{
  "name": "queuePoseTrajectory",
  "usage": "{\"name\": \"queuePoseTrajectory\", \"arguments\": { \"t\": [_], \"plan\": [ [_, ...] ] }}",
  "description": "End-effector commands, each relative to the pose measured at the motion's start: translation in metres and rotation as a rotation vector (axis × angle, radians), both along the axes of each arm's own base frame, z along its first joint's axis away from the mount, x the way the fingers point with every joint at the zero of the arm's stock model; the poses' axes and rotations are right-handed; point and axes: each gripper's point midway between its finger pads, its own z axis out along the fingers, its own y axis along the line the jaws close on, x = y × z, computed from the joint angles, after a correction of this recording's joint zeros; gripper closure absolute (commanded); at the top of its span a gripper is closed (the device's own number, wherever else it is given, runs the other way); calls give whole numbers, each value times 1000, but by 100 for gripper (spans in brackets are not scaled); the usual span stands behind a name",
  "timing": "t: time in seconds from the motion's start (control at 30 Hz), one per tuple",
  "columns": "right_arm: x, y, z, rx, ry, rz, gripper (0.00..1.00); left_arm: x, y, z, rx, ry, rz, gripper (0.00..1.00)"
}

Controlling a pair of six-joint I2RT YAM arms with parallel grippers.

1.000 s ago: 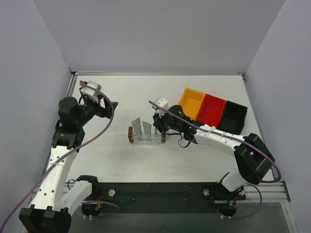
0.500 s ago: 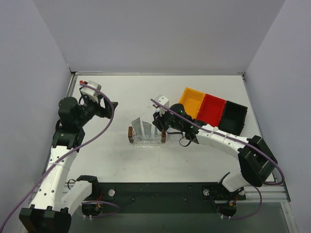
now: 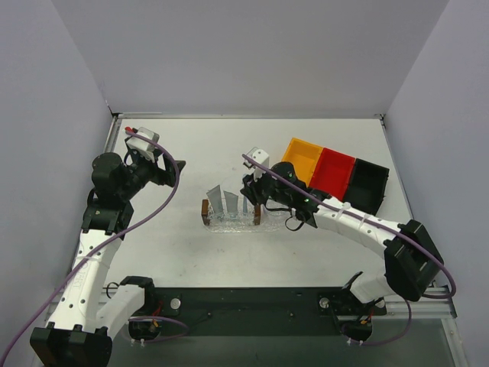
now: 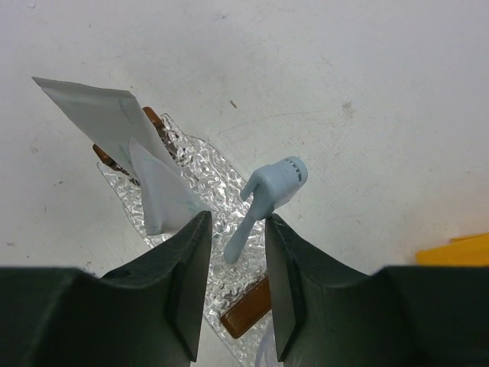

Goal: Prepare toiletry sets of a toothbrush and toothpaste on the tray

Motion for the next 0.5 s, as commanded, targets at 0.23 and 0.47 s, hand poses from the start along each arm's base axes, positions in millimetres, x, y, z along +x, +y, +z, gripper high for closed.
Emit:
{"name": "queuePoseTrajectory", "arguments": {
  "t": [0.23, 0.47],
  "plan": [
    [1, 1, 64, 108, -103, 8, 70, 0, 2, 15, 3, -54, 2, 13],
    [4, -6, 74, 120, -127, -10, 70, 0, 2, 15, 2, -54, 1, 13]
  ]
}}
